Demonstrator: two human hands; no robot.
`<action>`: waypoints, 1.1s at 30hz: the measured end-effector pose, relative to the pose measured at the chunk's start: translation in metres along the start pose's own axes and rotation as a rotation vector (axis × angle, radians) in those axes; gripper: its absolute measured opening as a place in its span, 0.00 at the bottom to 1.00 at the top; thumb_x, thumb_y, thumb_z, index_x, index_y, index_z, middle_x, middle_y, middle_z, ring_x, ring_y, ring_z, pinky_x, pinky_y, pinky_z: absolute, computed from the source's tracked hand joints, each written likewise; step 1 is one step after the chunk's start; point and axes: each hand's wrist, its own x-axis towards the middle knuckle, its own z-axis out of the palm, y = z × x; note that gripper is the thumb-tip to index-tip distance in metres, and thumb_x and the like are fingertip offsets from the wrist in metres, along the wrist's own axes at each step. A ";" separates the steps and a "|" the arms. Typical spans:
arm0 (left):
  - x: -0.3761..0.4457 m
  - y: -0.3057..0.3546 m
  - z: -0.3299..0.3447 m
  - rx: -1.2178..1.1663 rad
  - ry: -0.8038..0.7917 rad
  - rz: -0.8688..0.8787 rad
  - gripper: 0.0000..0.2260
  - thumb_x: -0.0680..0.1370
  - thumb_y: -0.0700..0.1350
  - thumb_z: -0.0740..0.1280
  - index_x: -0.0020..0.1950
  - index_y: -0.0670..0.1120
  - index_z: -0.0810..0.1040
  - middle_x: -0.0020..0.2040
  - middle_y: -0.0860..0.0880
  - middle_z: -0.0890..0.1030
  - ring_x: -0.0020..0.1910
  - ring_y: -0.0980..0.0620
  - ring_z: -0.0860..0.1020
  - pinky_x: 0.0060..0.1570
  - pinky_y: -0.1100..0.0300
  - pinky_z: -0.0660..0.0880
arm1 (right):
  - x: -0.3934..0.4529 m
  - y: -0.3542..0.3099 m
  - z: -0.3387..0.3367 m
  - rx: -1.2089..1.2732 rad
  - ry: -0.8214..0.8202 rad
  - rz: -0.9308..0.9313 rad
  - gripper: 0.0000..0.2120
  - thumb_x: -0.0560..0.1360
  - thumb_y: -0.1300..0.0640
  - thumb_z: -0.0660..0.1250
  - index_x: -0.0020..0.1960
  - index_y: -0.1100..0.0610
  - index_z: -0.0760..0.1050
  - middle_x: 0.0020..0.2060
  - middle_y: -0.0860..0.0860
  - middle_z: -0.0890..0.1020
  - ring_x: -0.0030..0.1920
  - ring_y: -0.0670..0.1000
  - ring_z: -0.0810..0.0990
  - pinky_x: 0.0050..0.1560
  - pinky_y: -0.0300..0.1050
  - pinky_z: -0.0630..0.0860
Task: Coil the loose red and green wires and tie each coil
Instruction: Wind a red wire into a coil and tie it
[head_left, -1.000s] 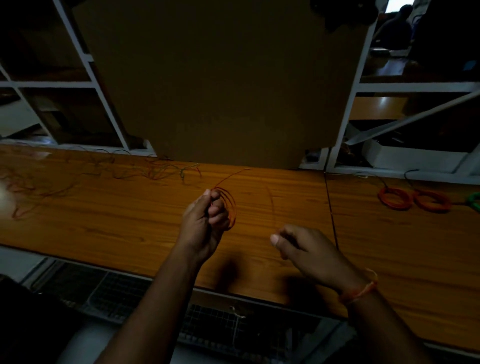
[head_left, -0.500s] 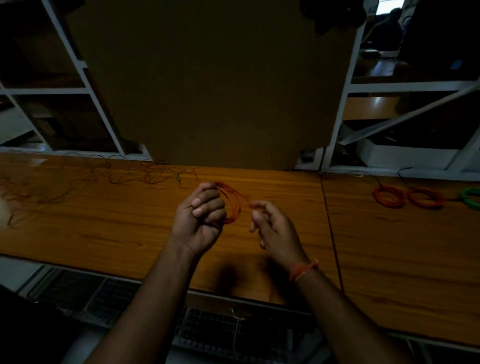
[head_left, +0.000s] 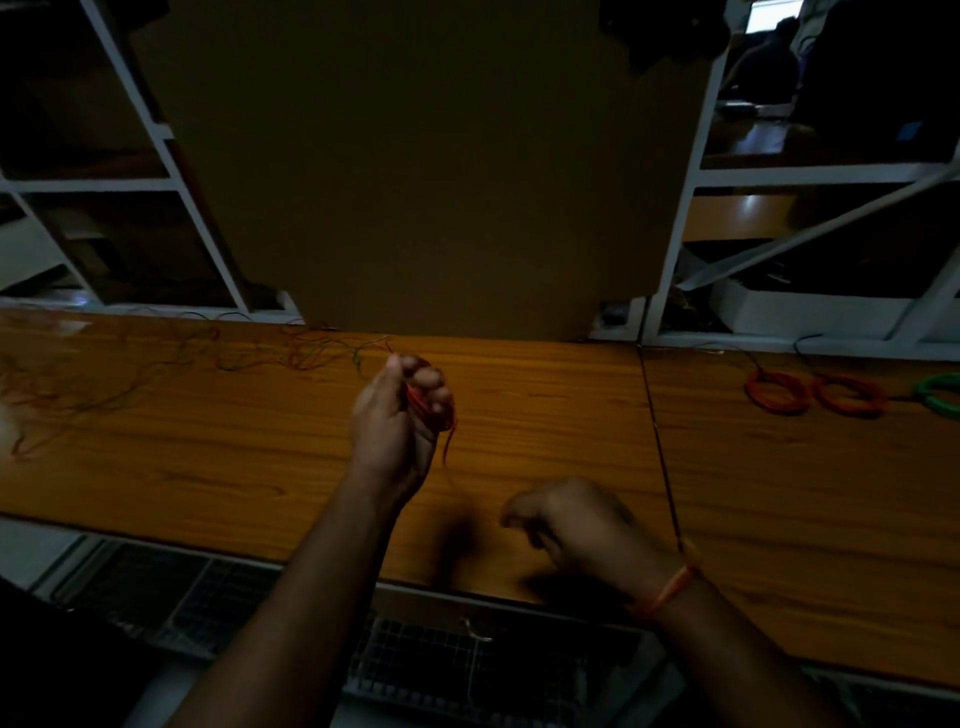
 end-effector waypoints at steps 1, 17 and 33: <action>-0.003 -0.004 0.002 0.175 -0.042 0.024 0.12 0.87 0.48 0.54 0.50 0.45 0.72 0.38 0.47 0.80 0.36 0.51 0.81 0.34 0.63 0.76 | 0.000 -0.007 -0.011 -0.004 -0.030 -0.084 0.10 0.79 0.58 0.63 0.56 0.48 0.80 0.46 0.46 0.83 0.49 0.50 0.81 0.49 0.48 0.78; -0.014 -0.026 -0.002 0.425 -0.522 -0.288 0.11 0.84 0.49 0.57 0.50 0.44 0.75 0.30 0.51 0.63 0.26 0.54 0.58 0.27 0.60 0.53 | 0.007 -0.011 -0.078 0.328 0.586 -0.190 0.06 0.79 0.61 0.69 0.53 0.52 0.80 0.46 0.42 0.81 0.48 0.41 0.80 0.45 0.33 0.75; -0.023 -0.031 0.018 -0.264 -0.485 -0.505 0.09 0.81 0.49 0.61 0.46 0.46 0.74 0.28 0.56 0.57 0.24 0.58 0.54 0.25 0.65 0.53 | 0.014 -0.010 -0.018 0.948 0.537 0.042 0.17 0.83 0.42 0.58 0.64 0.48 0.78 0.52 0.50 0.85 0.53 0.52 0.83 0.53 0.59 0.79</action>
